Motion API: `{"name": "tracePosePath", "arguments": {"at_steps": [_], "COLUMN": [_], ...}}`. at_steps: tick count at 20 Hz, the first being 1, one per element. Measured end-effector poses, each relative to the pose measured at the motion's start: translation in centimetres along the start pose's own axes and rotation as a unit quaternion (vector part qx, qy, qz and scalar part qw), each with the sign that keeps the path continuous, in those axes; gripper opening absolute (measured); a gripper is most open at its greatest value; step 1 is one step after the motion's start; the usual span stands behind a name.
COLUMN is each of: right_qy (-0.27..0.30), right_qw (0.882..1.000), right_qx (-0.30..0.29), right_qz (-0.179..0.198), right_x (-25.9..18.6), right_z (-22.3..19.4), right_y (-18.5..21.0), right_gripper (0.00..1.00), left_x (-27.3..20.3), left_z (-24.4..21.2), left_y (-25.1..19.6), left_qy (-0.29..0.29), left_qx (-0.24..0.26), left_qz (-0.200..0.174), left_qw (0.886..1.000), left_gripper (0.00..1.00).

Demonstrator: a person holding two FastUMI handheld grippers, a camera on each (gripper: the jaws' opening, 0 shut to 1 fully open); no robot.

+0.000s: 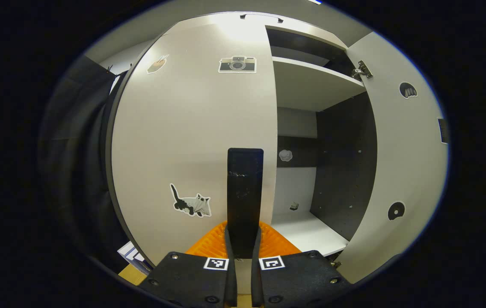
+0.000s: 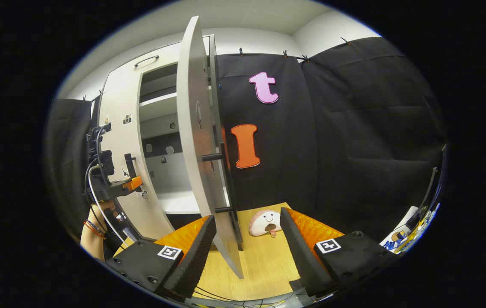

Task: Open the right door of the double-door shoe cabinet with the right hand, and open the left door with the left hand.

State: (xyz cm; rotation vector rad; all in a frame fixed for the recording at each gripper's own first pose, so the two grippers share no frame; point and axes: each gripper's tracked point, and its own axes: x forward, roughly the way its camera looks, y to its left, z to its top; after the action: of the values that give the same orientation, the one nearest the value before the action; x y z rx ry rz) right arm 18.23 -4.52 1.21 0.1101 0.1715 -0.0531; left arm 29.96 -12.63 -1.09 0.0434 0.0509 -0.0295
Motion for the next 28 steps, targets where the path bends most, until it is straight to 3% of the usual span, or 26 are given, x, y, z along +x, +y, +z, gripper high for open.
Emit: {"name": "tracePosePath", "arguments": {"at_steps": [14,28], "right_qy": [-0.008,-0.007], "right_qw": [1.0,0.999], "right_qx": [-0.009,-0.011], "right_qz": [0.026,0.037], "right_x": [-2.7,-5.0], "right_z": [-0.6,-2.1], "right_y": [7.8,13.5], "right_gripper": [0.98,0.98], "left_x": [-4.8,-8.0], "left_z": [-0.1,-0.7], "left_y": [1.2,4.0], "left_qy": [0.0,-0.007], "left_qx": [-0.018,-0.008], "left_qz": [-0.059,-0.089], "left_qw": [0.998,0.996], "left_gripper": [0.12,0.12]}}
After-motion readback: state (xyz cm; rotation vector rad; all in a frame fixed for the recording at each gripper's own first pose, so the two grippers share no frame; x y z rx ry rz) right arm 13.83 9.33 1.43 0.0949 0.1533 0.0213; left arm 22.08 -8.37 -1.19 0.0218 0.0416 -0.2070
